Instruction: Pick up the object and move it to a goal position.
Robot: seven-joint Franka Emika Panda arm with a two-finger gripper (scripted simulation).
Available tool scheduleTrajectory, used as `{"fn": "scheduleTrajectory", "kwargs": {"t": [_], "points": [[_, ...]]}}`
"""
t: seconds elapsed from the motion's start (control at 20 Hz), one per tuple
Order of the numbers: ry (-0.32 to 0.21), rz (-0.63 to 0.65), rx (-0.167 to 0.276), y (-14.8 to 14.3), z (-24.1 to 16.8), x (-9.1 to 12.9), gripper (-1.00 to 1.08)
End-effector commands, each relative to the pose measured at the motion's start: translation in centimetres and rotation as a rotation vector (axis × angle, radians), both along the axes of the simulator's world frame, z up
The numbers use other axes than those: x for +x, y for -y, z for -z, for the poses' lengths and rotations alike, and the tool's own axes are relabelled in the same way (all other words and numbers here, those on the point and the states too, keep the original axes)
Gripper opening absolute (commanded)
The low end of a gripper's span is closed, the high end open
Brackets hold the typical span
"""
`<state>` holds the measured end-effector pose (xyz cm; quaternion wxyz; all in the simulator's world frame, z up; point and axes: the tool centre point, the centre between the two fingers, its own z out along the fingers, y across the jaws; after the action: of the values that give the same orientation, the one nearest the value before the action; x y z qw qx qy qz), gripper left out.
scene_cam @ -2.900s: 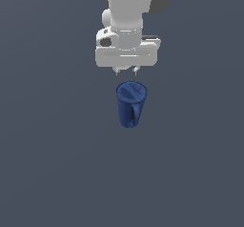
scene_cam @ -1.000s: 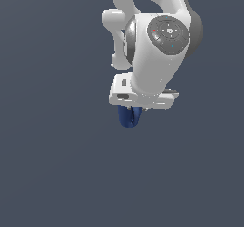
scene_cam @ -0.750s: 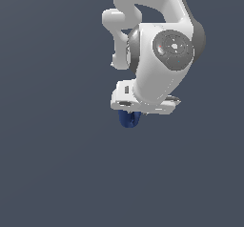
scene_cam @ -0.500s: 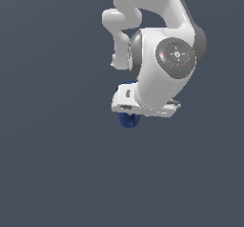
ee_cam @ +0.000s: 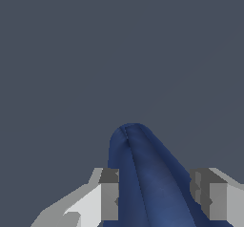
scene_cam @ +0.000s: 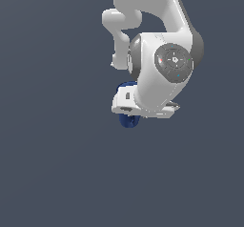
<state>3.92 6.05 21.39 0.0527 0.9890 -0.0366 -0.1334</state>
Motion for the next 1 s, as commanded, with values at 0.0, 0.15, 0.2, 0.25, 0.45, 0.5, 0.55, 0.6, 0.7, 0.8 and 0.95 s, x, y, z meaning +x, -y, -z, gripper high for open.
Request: {"fn": "scheduleTrajectory", "kwargs": {"t": [0.0, 0.15, 0.2, 0.25, 0.45, 0.5, 0.55, 0.6, 0.7, 0.8, 0.95], "points": [[-0.001, 0.000, 0.000, 0.08, 0.82, -0.24, 0.28], [-0.001, 0.000, 0.000, 0.14, 1.53, -0.48, 0.28], [-0.001, 0.001, -0.001, 0.17, 1.69, -0.51, 0.28], [-0.001, 0.001, -0.001, 0.18, 1.77, -0.54, 0.28], [-0.001, 0.001, -0.001, 0.18, 1.79, -0.55, -1.00], [-0.001, 0.001, -0.001, 0.18, 1.79, -0.55, -1.00], [-0.001, 0.001, -0.001, 0.18, 1.79, -0.55, -1.00], [-0.001, 0.001, -0.001, 0.18, 1.79, -0.55, -1.00], [-0.001, 0.001, -0.001, 0.18, 1.79, -0.55, -1.00], [-0.001, 0.001, -0.001, 0.18, 1.79, -0.55, -1.00], [0.002, -0.001, 0.000, 0.13, 1.71, -0.49, -1.00]]}}
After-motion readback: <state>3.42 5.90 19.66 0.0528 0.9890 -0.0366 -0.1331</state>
